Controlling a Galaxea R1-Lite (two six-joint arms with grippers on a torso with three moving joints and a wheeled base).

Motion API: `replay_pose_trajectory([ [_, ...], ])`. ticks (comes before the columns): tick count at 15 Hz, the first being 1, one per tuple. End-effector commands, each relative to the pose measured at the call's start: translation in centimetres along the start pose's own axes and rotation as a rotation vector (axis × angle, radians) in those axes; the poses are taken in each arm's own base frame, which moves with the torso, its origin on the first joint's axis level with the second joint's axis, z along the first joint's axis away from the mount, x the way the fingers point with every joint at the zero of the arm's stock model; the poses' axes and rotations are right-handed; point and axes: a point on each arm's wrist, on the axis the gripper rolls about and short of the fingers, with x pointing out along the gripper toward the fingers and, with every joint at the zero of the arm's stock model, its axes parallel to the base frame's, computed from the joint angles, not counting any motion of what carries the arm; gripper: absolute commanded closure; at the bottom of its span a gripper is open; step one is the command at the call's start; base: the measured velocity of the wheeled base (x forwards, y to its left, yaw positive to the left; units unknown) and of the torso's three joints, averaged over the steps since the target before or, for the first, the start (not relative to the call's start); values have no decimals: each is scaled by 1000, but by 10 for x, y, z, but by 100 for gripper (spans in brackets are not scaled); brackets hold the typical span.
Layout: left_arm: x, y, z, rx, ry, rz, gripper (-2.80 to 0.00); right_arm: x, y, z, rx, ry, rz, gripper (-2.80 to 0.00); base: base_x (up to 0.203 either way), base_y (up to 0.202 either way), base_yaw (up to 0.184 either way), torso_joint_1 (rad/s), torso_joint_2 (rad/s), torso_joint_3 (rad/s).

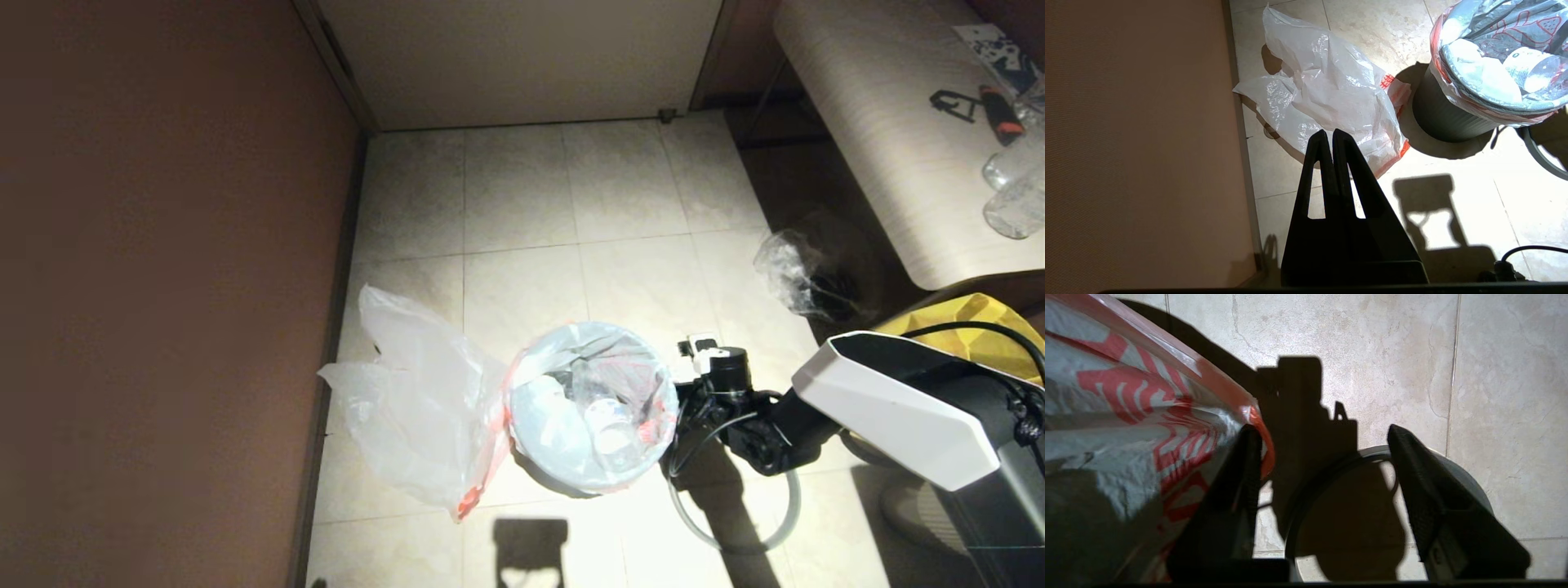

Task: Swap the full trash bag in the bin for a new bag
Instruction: Place the trash bag on the floor

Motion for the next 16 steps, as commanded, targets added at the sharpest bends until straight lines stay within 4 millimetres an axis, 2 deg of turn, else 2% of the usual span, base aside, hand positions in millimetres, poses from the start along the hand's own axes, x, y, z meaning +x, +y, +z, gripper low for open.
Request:
replay_pose_trajectory([
  [1, 0, 0, 0, 1, 1, 0, 0, -2, -2, 4, 15, -7, 3, 0, 0, 0, 0, 0, 0, 0],
  [9, 0, 0, 0, 1, 1, 0, 0, -20, -11, 13, 138, 12, 107, 0, 0, 0, 0, 0, 0, 0],
  [12, 0, 0, 0, 1, 2, 0, 0, -44, -16, 25, 209, 15, 139, 0, 0, 0, 0, 0, 0, 0],
  [16, 0, 0, 0, 1, 2, 0, 0, -68, -21, 30, 340, 53, 223, 0, 0, 0, 0, 0, 0, 0],
])
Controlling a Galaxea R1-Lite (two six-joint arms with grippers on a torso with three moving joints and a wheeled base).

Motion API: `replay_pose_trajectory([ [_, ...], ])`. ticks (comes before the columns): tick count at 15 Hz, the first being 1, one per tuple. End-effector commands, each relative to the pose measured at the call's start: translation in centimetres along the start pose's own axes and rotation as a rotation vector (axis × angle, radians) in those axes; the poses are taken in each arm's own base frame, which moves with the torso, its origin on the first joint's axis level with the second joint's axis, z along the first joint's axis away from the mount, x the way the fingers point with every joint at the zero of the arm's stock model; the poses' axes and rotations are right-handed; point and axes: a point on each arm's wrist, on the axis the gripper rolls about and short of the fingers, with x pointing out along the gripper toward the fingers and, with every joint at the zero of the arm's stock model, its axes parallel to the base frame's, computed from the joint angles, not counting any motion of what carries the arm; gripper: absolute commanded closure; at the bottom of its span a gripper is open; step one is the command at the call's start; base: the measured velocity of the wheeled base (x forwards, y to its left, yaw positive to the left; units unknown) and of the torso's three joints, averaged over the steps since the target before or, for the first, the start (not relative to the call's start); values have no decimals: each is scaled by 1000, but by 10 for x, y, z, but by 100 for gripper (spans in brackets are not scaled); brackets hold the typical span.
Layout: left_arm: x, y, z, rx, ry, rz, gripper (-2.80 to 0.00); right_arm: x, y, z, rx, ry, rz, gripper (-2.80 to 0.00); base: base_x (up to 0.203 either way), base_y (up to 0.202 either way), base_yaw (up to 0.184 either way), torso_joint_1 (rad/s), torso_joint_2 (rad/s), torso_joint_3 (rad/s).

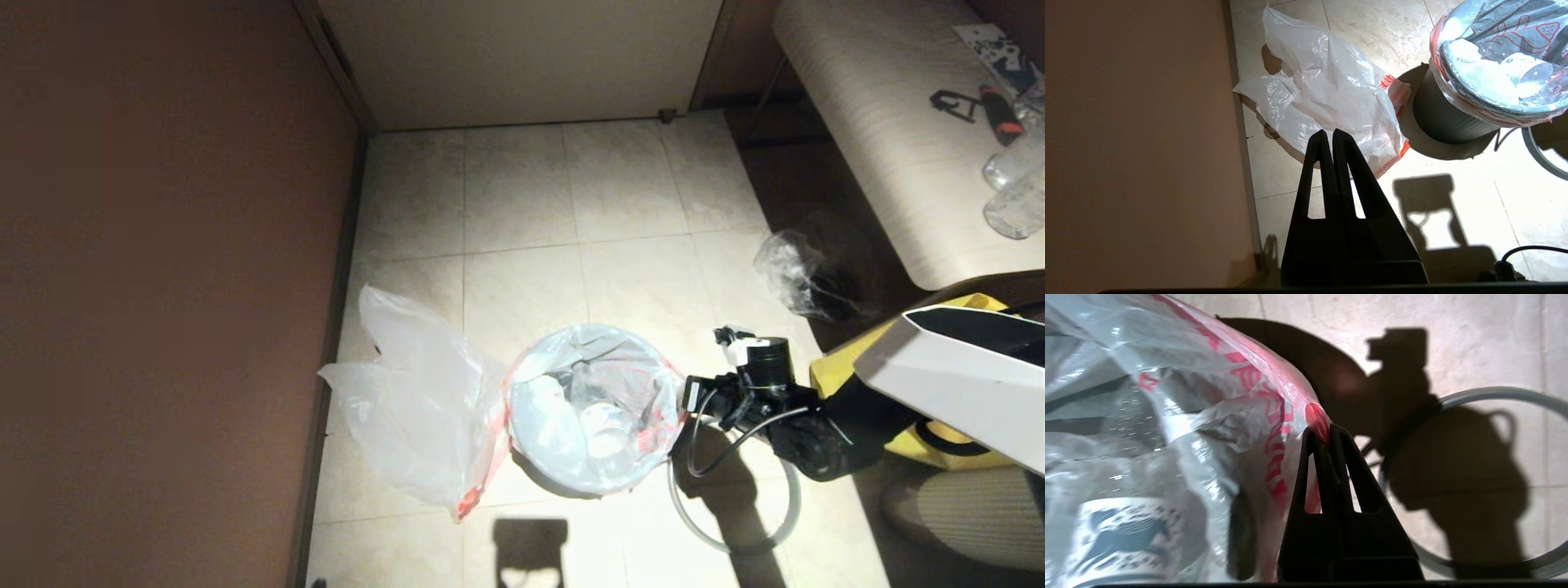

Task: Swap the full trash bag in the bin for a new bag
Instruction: Place the trash bag on the floor

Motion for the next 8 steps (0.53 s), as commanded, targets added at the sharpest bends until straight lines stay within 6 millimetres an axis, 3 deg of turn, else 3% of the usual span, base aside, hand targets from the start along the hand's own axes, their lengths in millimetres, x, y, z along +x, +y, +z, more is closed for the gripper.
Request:
replay_pose_trajectory([
  [1, 0, 0, 0, 1, 1, 0, 0, -13, 3, 9, 46, -13, 30, 0, 0, 0, 0, 0, 0, 0],
  [8, 0, 0, 0, 1, 2, 0, 0, -40, -2, 28, 228, 71, 276, 0, 0, 0, 0, 0, 0, 0],
])
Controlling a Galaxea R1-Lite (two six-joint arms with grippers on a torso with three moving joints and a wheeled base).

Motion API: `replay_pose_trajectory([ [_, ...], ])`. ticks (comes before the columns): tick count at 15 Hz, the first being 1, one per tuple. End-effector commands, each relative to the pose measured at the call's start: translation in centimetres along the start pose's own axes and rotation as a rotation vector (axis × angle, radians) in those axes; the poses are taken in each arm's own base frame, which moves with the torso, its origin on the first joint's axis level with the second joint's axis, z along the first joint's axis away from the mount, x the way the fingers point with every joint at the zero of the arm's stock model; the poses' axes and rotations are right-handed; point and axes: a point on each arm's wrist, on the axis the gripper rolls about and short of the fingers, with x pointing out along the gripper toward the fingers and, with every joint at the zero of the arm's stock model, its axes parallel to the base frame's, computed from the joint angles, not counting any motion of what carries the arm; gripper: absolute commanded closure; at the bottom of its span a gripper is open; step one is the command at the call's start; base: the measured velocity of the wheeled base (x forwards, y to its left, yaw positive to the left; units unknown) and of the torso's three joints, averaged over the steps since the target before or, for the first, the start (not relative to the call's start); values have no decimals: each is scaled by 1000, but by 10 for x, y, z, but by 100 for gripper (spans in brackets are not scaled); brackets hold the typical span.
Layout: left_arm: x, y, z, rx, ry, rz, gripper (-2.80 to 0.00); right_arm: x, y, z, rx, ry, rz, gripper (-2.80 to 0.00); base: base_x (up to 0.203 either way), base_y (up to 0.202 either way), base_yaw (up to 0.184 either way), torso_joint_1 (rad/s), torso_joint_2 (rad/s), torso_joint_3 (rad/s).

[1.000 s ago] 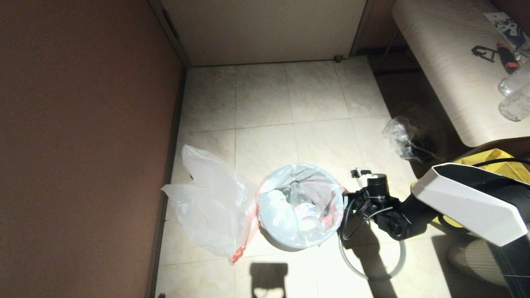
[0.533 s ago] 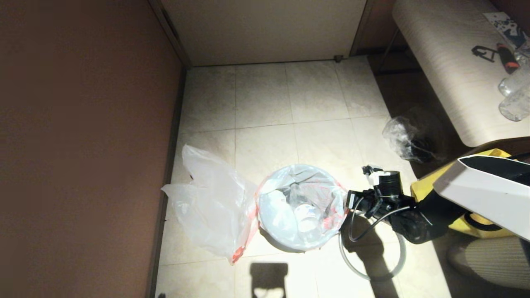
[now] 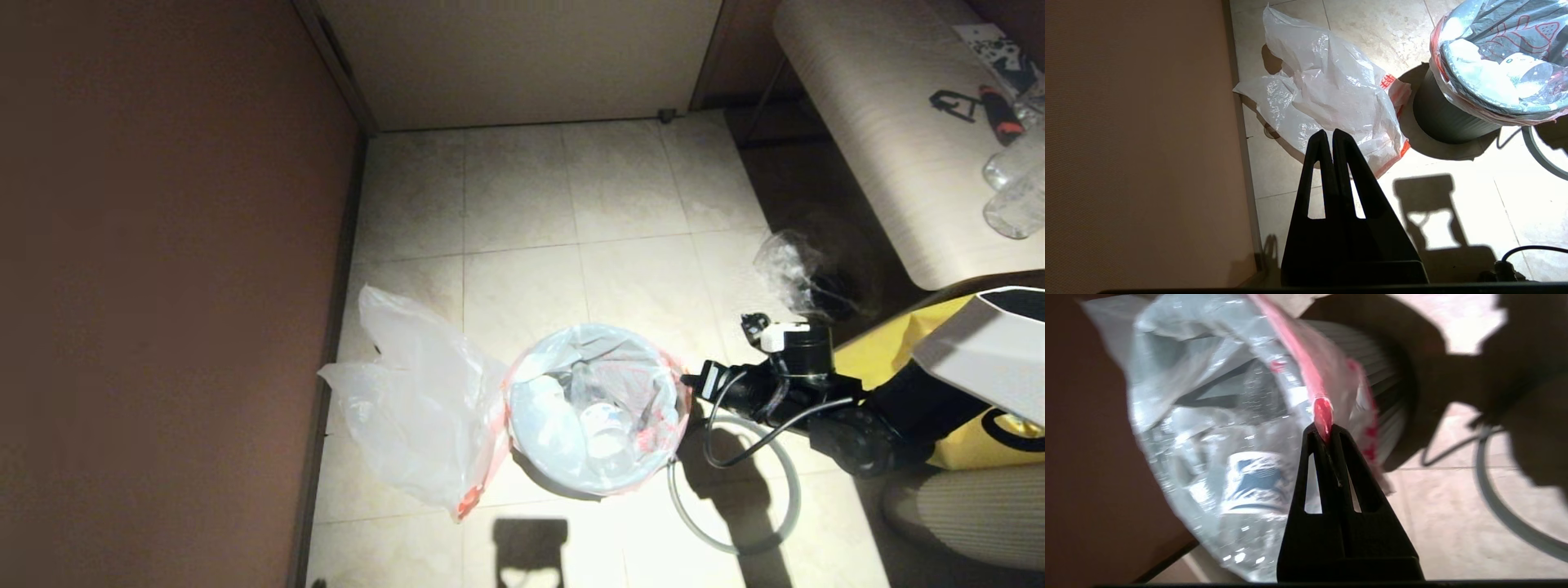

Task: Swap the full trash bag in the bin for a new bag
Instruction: Place the trash bag on the floor

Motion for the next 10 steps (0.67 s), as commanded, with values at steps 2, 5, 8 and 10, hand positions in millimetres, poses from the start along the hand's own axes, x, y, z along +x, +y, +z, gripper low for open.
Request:
replay_pose_trajectory([
  [2, 0, 0, 0, 0, 1, 0, 0, -9, 8, 8, 45, 23, 92, 0, 0, 0, 0, 0, 0, 0],
  [5, 0, 0, 0, -1, 1, 0, 0, -10, 12, 7, 102, 89, 184, 0, 0, 0, 0, 0, 0, 0],
  [8, 0, 0, 0, 0, 1, 0, 0, -10, 15, 10, 124, 105, 219, 0, 0, 0, 0, 0, 0, 0],
  [10, 0, 0, 0, 0, 1, 0, 0, -12, 19, 10, 141, 135, 265, 0, 0, 0, 0, 0, 0, 0],
])
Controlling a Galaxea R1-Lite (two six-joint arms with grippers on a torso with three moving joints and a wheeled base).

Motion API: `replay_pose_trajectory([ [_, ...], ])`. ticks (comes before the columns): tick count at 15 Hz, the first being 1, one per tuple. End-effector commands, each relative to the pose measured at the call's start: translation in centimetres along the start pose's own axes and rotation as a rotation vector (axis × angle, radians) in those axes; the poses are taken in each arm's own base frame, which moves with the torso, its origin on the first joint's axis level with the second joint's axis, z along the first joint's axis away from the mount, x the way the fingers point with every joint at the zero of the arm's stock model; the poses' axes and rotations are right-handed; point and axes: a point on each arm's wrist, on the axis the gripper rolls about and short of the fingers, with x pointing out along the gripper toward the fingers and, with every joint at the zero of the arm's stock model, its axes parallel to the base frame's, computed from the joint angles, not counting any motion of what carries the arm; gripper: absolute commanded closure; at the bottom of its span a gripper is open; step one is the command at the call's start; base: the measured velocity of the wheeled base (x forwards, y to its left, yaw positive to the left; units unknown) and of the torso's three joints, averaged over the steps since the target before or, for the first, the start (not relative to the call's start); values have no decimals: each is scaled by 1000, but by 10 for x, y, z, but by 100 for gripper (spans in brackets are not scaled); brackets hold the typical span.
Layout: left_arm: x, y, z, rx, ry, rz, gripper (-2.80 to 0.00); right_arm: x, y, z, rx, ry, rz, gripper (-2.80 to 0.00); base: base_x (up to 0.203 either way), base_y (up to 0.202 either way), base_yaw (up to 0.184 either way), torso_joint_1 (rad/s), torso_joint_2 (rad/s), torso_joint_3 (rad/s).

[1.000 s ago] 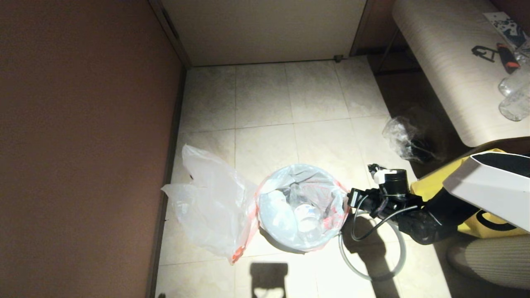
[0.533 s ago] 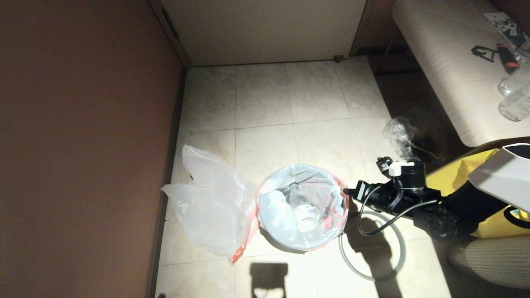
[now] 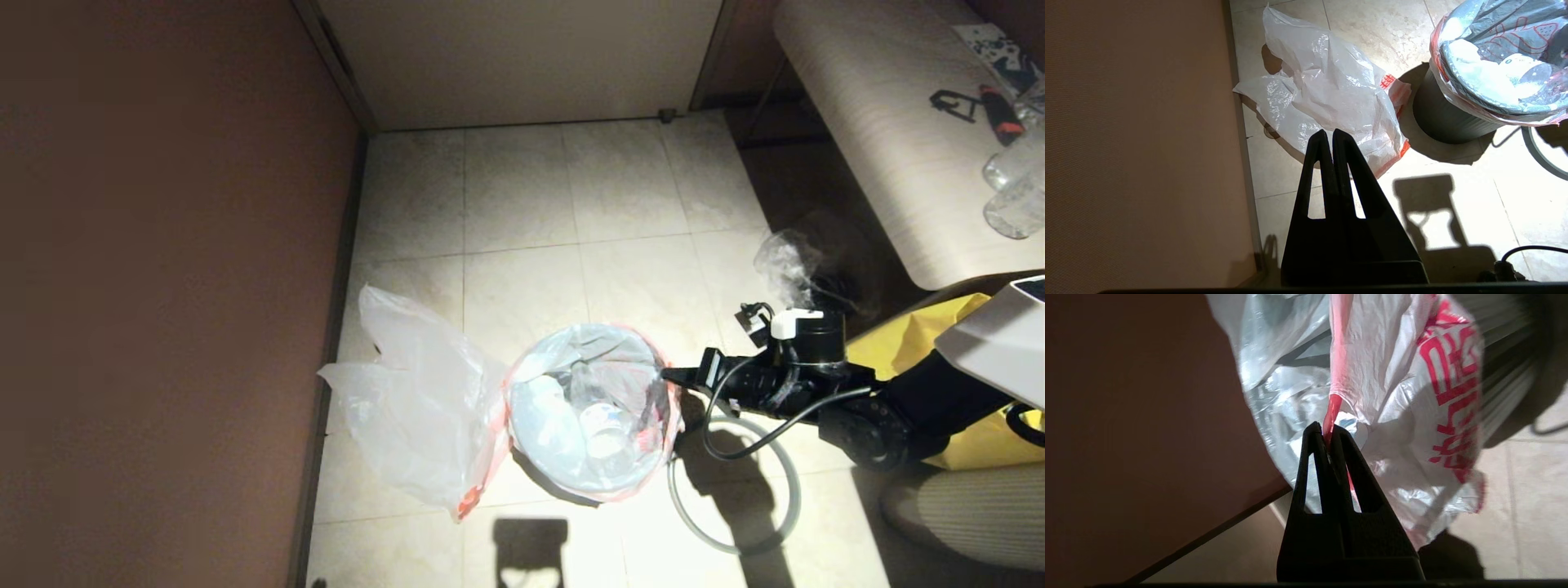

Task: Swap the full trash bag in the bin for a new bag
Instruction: Place the trash bag on the floor

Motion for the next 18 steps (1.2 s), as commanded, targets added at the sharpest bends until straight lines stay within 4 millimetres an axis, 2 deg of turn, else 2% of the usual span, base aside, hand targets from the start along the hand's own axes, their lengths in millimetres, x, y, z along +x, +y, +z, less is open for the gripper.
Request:
replay_pose_trajectory([
  [1, 0, 0, 0, 1, 1, 0, 0, -2, 6, 2, 21, 15, 41, 0, 0, 0, 0, 0, 0, 0],
  [5, 0, 0, 0, 1, 1, 0, 0, -8, 21, 5, 125, 133, 190, 0, 0, 0, 0, 0, 0, 0],
  [10, 0, 0, 0, 1, 1, 0, 0, -14, 38, 7, 111, 133, 227, 0, 0, 0, 0, 0, 0, 0],
  [13, 0, 0, 0, 1, 1, 0, 0, -27, 56, 15, 105, 109, 264, 0, 0, 0, 0, 0, 0, 0],
  [15, 0, 0, 0, 1, 1, 0, 0, -40, 76, 20, 81, 91, 305, 0, 0, 0, 0, 0, 0, 0],
  [18, 0, 0, 0, 1, 1, 0, 0, -48, 99, 15, 49, 103, 355, 0, 0, 0, 0, 0, 0, 0],
])
